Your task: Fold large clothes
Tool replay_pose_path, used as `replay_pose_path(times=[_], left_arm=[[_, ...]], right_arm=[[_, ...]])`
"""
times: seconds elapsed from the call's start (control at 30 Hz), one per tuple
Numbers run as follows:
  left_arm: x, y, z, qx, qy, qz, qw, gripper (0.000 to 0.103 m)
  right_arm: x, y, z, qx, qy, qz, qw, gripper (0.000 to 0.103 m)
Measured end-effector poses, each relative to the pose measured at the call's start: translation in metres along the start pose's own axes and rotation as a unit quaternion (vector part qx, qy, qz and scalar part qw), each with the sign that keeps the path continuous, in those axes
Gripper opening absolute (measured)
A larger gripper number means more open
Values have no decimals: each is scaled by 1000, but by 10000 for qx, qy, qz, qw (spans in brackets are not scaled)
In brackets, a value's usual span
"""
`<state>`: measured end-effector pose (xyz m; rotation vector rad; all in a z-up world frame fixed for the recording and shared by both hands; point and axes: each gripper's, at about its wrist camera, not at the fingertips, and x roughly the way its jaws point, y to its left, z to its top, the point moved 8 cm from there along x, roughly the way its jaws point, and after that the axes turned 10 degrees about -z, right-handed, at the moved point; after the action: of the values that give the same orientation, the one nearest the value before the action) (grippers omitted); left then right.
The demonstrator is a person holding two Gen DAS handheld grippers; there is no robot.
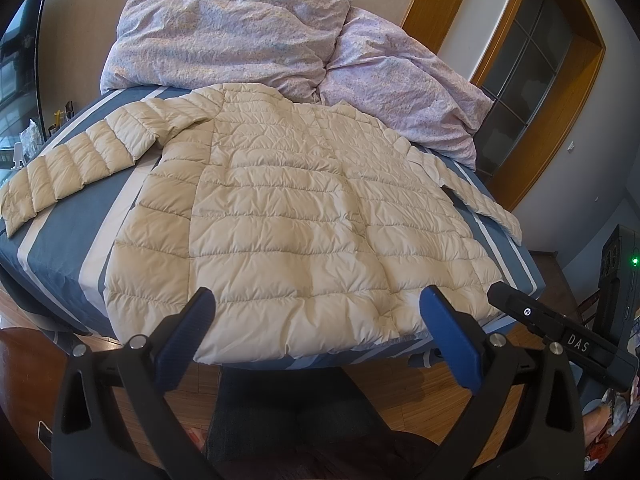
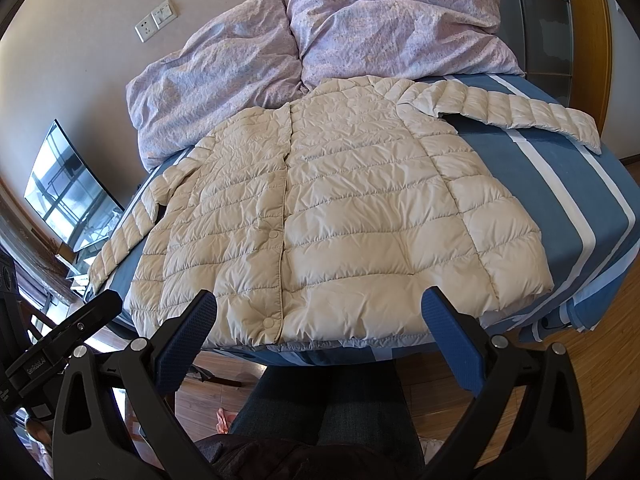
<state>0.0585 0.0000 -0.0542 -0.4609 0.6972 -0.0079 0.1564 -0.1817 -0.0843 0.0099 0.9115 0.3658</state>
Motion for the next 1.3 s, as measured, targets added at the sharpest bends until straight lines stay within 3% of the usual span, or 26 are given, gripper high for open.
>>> replay_pose_path(times=[1.03,1.3], left_arm=[[0,0,0,-2,-3,1,10000,101],[8,5,11,-4,25,91,10000,101]], right_arm=[[4,-4,1,14,18,5,10000,102],[28,-21,14,90,42,-138,9999,102]])
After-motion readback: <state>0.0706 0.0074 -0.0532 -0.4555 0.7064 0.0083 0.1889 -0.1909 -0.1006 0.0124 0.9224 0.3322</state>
